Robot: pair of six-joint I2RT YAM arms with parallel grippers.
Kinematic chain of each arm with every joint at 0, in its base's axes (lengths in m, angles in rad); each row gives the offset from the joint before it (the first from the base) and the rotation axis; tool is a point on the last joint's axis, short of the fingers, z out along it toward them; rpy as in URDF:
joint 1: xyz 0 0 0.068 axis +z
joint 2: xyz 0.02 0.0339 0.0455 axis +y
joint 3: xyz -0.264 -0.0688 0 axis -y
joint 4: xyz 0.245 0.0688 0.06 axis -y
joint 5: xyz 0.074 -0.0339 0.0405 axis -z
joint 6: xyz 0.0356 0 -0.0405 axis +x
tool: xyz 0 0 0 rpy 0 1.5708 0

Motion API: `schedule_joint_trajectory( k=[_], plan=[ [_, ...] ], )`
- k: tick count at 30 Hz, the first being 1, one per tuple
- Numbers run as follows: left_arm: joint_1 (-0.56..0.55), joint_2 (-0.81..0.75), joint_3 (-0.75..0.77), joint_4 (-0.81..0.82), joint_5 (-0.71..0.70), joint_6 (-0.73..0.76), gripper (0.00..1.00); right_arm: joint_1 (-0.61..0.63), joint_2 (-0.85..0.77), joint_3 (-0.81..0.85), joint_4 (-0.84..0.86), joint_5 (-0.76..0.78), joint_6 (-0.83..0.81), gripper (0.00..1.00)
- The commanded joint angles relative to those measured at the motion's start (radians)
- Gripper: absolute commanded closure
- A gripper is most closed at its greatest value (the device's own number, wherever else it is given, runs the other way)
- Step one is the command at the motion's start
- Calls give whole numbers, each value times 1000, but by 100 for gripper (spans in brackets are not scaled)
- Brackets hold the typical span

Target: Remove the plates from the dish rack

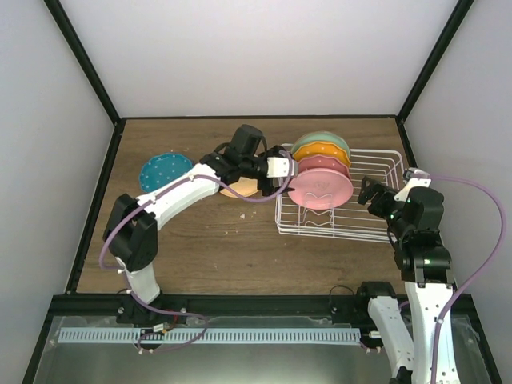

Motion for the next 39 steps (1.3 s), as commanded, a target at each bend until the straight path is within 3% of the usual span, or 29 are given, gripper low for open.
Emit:
schedule_joint_trajectory(
  k=[1, 4, 8, 20, 25, 33, 39],
  plan=[
    [-40, 43, -3, 33, -43, 98, 16, 9, -1, 39, -21, 19, -17, 0],
    [-54, 76, 4, 87, -85, 72, 27, 10, 1, 39, -18, 18, -19, 0],
    [-71, 116, 35, 101, -111, 24, 33, 9, -2, 39, -18, 19, -18, 0],
    [-92, 182, 46, 224, -231, -76, 37, 9, 1, 41, -18, 20, -18, 0],
    [-97, 197, 47, 231, -252, -91, 54, 9, 1, 42, -18, 20, -18, 0],
    [-119, 203, 60, 231, -317, -138, 93, 9, 1, 42, -19, 23, -16, 0],
    [-147, 175, 100, 218, -392, -212, 96, 9, -2, 38, -17, 21, -17, 0]
  ],
)
